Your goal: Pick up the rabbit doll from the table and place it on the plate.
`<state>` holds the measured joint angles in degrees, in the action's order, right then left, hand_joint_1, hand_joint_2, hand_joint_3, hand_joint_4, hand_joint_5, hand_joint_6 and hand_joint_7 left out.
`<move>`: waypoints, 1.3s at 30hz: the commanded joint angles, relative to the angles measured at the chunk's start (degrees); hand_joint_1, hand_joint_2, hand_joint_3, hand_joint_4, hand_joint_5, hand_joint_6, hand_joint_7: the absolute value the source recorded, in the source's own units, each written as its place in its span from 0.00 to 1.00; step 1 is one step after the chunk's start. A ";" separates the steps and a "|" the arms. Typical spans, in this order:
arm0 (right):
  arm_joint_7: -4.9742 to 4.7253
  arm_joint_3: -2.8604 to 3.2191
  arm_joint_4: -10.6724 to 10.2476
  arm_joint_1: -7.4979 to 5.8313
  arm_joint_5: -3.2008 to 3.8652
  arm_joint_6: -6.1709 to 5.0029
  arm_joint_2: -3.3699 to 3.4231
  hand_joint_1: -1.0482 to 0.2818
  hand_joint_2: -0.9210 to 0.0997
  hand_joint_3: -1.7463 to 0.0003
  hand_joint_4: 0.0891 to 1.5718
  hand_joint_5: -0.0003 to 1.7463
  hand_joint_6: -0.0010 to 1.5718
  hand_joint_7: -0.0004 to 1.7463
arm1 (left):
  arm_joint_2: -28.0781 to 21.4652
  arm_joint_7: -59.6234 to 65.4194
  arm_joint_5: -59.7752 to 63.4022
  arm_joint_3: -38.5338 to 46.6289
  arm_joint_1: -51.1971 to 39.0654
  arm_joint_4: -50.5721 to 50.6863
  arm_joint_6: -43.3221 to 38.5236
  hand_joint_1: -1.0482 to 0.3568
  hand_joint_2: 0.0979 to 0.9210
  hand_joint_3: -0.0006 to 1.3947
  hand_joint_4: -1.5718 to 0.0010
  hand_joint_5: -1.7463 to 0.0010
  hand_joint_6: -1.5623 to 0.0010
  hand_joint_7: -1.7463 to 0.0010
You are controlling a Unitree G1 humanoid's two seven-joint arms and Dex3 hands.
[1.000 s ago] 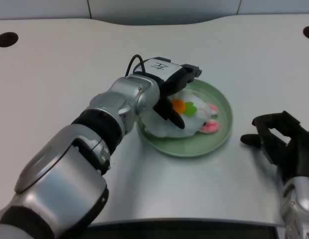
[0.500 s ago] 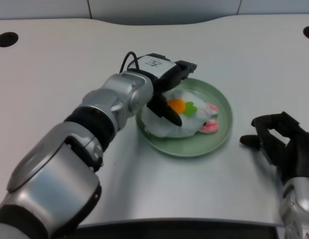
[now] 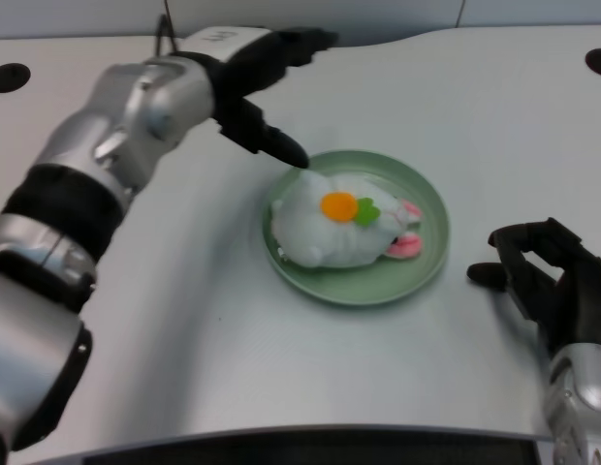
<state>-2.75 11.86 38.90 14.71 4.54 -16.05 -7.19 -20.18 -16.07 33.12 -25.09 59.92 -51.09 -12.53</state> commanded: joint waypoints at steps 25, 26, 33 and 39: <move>0.26 -0.15 -1.78 -0.83 0.33 0.30 0.38 0.22 0.00 0.89 0.49 0.50 0.47 0.74 | -10.78 -4.34 -10.74 12.56 -19.99 13.63 0.86 0.13 1.00 0.04 0.95 0.98 0.93 0.98; 0.25 -0.18 -1.72 -0.84 0.24 0.16 0.34 0.22 0.00 0.89 0.49 0.50 0.47 0.74 | -10.75 -4.48 -11.43 13.05 -20.56 13.73 0.71 0.13 1.00 0.03 0.95 0.98 0.93 0.98; -0.04 -0.21 -2.26 -0.96 0.21 0.60 0.48 0.22 0.00 0.89 0.50 0.51 0.47 0.74 | -9.82 -4.24 -15.21 15.75 -26.91 18.38 1.99 0.41 1.00 0.11 0.84 0.92 0.86 0.96; 0.30 0.10 -1.76 -0.74 0.59 0.39 0.33 0.22 0.00 0.90 0.50 0.51 0.48 0.74 | -8.31 -0.97 -16.55 17.97 -33.73 23.46 3.35 0.53 1.00 0.15 0.74 0.79 0.76 0.94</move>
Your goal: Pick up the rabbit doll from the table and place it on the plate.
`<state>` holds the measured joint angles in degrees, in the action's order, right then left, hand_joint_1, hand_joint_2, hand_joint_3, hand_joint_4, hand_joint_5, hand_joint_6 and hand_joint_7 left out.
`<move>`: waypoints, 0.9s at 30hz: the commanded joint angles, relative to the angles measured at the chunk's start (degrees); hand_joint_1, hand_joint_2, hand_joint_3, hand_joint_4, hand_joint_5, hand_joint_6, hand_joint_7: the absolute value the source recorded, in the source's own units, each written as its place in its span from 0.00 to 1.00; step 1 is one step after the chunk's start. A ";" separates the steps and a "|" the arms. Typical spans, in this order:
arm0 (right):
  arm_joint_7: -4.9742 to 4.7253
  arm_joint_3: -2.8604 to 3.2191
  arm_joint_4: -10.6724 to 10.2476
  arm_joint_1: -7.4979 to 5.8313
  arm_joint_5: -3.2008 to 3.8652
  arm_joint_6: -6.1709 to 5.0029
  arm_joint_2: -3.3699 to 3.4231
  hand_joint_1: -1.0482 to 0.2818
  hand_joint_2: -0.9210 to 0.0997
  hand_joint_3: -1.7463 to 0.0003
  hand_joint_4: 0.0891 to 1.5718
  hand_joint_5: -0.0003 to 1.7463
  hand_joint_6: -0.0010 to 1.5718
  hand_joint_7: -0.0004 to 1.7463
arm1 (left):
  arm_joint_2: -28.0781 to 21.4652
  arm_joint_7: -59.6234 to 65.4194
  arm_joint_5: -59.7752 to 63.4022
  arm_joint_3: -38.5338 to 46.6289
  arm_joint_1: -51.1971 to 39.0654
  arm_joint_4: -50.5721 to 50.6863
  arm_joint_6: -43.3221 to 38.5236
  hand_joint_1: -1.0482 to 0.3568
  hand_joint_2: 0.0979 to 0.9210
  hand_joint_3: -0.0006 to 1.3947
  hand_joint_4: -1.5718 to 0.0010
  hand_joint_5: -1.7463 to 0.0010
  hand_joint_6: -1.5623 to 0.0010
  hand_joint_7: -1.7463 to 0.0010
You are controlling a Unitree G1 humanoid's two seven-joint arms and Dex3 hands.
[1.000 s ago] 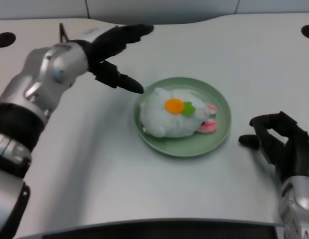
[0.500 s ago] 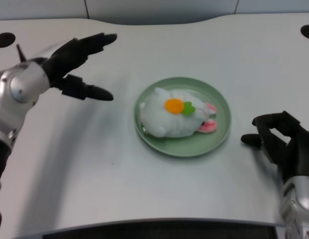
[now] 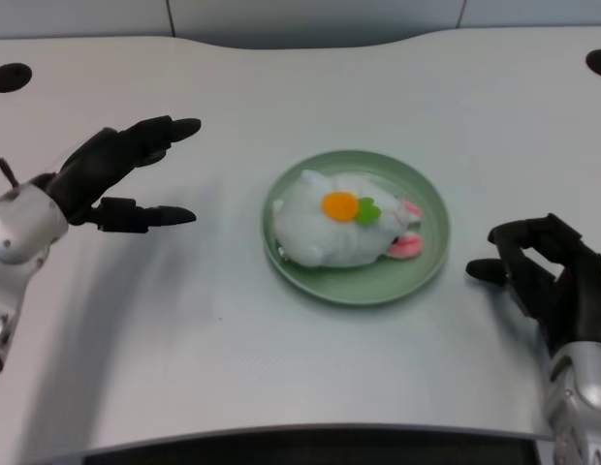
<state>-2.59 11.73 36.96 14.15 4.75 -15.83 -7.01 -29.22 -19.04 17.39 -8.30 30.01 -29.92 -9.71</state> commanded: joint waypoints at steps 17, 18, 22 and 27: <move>-0.22 -0.09 -0.63 -0.57 -0.26 0.46 0.06 0.22 0.00 0.89 0.50 0.50 0.46 0.74 | 6.97 6.96 -6.42 7.53 -20.28 19.08 9.50 0.54 1.00 0.24 0.69 0.32 0.54 0.89; -0.39 -0.15 -0.71 -0.60 -0.42 0.47 0.05 0.22 0.00 0.89 0.50 0.50 0.46 0.74 | 7.44 7.11 -7.11 8.01 -21.50 19.97 9.48 0.54 1.00 0.24 0.69 0.32 0.54 0.89; -0.32 -0.06 -1.12 -0.77 -0.20 0.53 0.20 0.22 0.00 0.89 0.49 0.50 0.46 0.75 | 9.51 6.67 -10.88 10.05 -25.42 23.38 11.40 0.53 1.00 0.26 0.69 0.26 0.53 0.89; -0.20 -0.10 -0.78 -0.79 -0.39 0.10 0.04 0.22 0.00 0.89 0.49 0.51 0.46 0.75 | 10.37 5.63 -13.68 10.72 -27.91 25.75 13.86 0.51 1.00 0.28 0.68 0.24 0.53 0.89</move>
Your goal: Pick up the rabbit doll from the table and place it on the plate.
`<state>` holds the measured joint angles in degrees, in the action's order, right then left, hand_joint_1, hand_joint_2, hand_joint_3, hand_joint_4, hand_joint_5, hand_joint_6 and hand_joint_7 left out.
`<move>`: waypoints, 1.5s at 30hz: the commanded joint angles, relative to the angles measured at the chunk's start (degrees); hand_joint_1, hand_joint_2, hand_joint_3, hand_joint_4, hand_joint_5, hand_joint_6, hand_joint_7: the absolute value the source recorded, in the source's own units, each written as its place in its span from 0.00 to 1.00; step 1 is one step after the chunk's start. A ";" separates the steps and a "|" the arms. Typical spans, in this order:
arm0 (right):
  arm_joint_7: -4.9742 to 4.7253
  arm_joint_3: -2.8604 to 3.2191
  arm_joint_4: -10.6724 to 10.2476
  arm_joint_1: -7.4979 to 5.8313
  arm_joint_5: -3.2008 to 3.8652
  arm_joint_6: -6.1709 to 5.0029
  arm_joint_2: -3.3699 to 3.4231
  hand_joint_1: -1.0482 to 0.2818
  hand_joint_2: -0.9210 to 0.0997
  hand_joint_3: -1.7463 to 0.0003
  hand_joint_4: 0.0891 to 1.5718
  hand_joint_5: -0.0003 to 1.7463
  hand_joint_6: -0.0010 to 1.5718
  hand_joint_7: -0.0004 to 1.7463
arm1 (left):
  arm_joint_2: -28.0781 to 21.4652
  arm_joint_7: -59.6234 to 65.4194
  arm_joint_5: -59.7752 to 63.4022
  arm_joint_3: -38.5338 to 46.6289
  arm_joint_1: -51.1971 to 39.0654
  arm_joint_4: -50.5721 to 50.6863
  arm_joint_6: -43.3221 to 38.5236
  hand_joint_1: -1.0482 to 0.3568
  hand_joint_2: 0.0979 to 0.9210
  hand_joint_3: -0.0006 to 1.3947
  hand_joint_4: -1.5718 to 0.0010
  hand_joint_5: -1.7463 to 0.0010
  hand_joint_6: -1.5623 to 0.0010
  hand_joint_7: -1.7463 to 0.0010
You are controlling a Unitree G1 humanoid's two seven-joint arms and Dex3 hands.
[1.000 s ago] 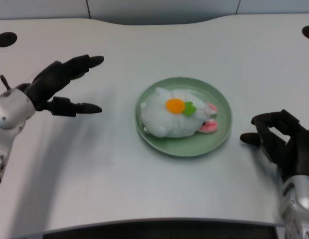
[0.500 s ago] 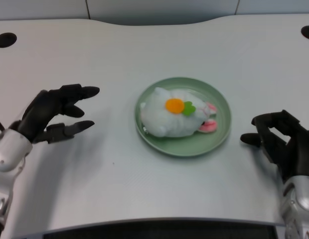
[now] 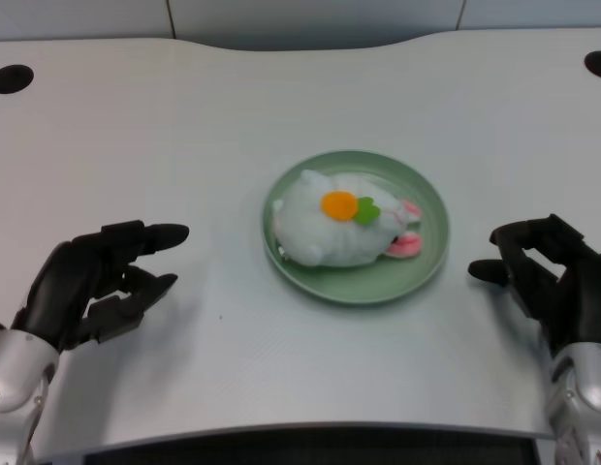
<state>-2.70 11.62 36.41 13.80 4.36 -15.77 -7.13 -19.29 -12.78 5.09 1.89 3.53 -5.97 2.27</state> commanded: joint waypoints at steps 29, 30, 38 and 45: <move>0.15 0.36 0.64 -0.31 0.03 -0.94 -0.12 0.21 0.00 0.89 0.51 0.49 0.48 0.73 | 4.23 -0.93 -9.49 4.11 -5.54 1.84 7.34 0.45 1.00 0.40 0.65 0.00 0.65 0.40; 0.32 0.42 0.73 -0.28 0.16 -0.98 -0.16 0.21 0.00 0.89 0.51 0.49 0.48 0.73 | 4.51 -0.89 -10.05 4.43 -5.39 1.69 7.83 0.45 1.00 0.40 0.65 0.00 0.65 0.40; 0.33 0.45 0.88 -0.16 -0.14 -1.10 -0.46 0.21 0.00 0.89 0.50 0.49 0.47 0.73 | 5.13 -1.37 -11.97 5.76 -4.73 -0.38 7.16 0.46 1.00 0.40 0.66 0.00 0.66 0.37; 0.64 0.95 0.54 -0.25 0.72 -0.17 -0.45 0.22 0.00 0.89 0.50 0.49 0.48 0.73 | 5.23 -1.54 -12.15 6.14 -4.60 -1.93 5.81 0.45 1.00 0.40 0.66 0.00 0.66 0.38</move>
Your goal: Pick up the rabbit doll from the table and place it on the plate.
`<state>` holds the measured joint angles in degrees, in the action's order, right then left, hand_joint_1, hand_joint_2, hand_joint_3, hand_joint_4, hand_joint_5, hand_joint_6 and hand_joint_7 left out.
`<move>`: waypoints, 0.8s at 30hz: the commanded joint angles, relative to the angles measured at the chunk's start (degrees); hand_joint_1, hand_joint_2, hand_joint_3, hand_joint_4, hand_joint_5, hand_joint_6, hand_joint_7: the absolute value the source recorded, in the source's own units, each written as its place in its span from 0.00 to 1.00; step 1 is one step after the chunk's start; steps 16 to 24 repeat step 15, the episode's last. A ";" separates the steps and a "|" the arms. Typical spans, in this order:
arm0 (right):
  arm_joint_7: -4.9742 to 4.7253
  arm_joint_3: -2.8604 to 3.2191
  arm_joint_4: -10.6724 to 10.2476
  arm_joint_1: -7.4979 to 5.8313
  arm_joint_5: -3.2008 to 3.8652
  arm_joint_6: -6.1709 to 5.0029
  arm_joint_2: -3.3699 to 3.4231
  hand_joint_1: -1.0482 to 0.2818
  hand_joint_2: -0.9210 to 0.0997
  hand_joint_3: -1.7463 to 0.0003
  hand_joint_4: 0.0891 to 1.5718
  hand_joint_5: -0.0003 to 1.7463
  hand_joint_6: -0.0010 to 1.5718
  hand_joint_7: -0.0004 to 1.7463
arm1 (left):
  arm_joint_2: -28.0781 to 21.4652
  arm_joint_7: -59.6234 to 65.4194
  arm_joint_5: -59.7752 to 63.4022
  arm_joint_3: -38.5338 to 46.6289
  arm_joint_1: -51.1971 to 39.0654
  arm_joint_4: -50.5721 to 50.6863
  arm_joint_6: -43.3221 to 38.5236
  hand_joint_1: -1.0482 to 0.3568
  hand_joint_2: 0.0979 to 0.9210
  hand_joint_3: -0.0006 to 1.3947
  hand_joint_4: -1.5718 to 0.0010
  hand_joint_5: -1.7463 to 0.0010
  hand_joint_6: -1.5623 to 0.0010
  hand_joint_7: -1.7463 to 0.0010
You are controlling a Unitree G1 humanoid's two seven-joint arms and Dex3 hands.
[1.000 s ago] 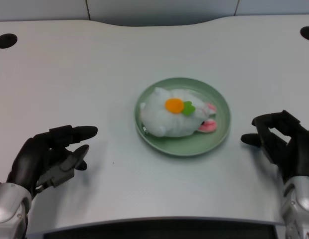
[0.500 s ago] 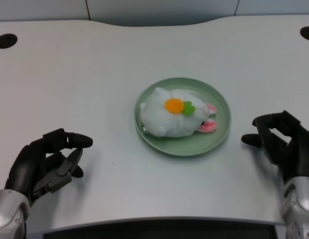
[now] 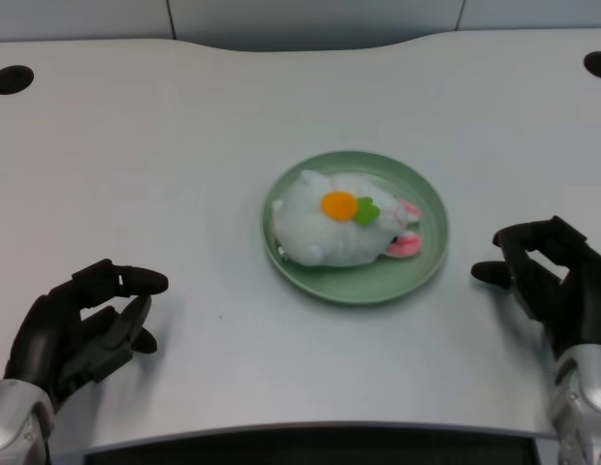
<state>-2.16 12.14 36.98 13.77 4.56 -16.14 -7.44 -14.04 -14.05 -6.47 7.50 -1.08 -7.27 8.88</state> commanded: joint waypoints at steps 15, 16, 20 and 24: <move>1.34 1.23 -0.29 -0.74 1.10 0.38 -0.08 0.21 0.00 0.90 0.51 0.51 0.47 0.73 | 0.61 1.00 -0.38 1.24 -0.17 -1.31 -0.71 0.46 1.00 0.38 0.68 0.00 0.64 0.43; 1.34 1.23 -0.29 -0.74 1.10 0.38 -0.08 0.21 0.00 0.90 0.51 0.51 0.47 0.73 | 0.61 1.00 -0.38 1.24 -0.17 -1.31 -0.71 0.46 1.00 0.38 0.68 0.00 0.64 0.43; 1.34 1.23 -0.29 -0.74 1.10 0.38 -0.08 0.21 0.00 0.90 0.51 0.51 0.47 0.73 | 0.61 1.00 -0.38 1.24 -0.17 -1.31 -0.71 0.46 1.00 0.38 0.68 0.00 0.64 0.43; 1.34 1.23 -0.29 -0.74 1.10 0.38 -0.08 0.21 0.00 0.90 0.51 0.51 0.47 0.73 | 0.61 1.00 -0.38 1.24 -0.17 -1.31 -0.71 0.46 1.00 0.38 0.68 0.00 0.64 0.43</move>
